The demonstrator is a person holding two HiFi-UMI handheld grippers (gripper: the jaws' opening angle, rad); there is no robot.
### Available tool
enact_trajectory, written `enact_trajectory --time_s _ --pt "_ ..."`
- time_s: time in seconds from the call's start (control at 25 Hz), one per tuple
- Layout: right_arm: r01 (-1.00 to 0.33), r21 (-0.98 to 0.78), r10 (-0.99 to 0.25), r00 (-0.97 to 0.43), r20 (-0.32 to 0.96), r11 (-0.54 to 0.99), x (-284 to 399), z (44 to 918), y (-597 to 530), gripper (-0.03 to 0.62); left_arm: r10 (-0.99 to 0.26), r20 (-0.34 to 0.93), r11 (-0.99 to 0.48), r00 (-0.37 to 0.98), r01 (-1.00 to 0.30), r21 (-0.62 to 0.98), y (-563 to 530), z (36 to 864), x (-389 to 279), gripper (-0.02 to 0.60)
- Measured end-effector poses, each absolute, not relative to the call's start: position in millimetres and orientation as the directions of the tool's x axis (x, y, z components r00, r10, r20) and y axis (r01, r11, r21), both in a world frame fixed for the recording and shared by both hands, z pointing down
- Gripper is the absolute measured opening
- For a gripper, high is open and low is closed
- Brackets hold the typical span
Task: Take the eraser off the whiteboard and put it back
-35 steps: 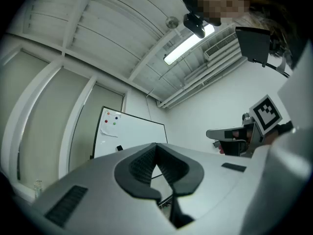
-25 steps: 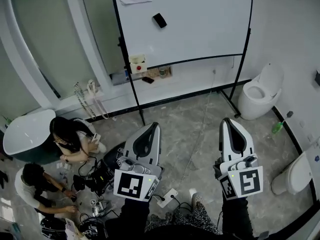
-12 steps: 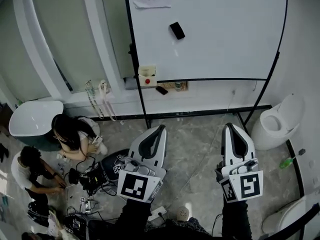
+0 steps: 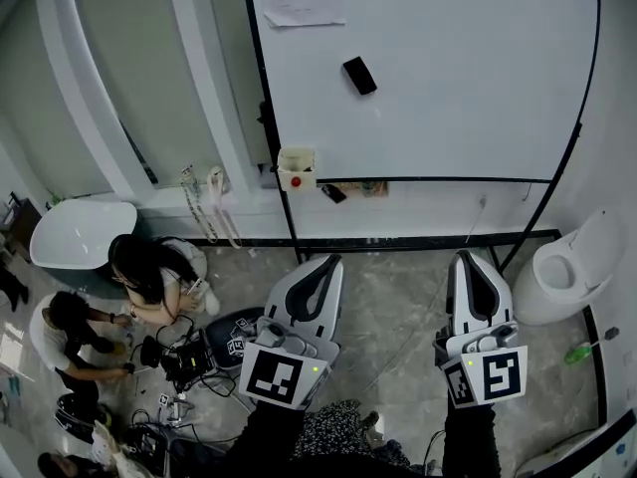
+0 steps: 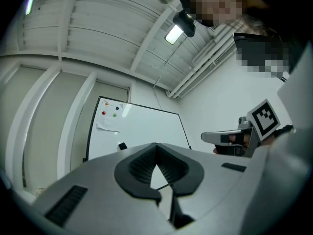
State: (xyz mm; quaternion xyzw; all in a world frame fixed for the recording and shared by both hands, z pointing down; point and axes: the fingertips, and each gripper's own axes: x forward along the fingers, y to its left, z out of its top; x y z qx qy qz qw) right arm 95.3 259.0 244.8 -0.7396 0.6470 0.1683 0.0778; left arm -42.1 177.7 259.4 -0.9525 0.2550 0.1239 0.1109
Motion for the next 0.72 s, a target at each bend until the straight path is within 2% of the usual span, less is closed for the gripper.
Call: enact_trajectory --time_s 0.32,0.72 --pt "-0.983 0.106 -0.928 0.104 -0.357 -0.151 116.9 243.5 199.1 0.008 -0.492 -0.31 -0.828 0.814 -0.547 -0.125 117.9 263.0 -34.8 0.002" --pt "-0.973 0.114 -0.915 0.146 -0.377 -0.202 143.5 240.9 70.1 0.008 -0.419 -0.318 -0.861 0.85 -0.484 -0.157 -18.2 258.7 9.6 0.002"
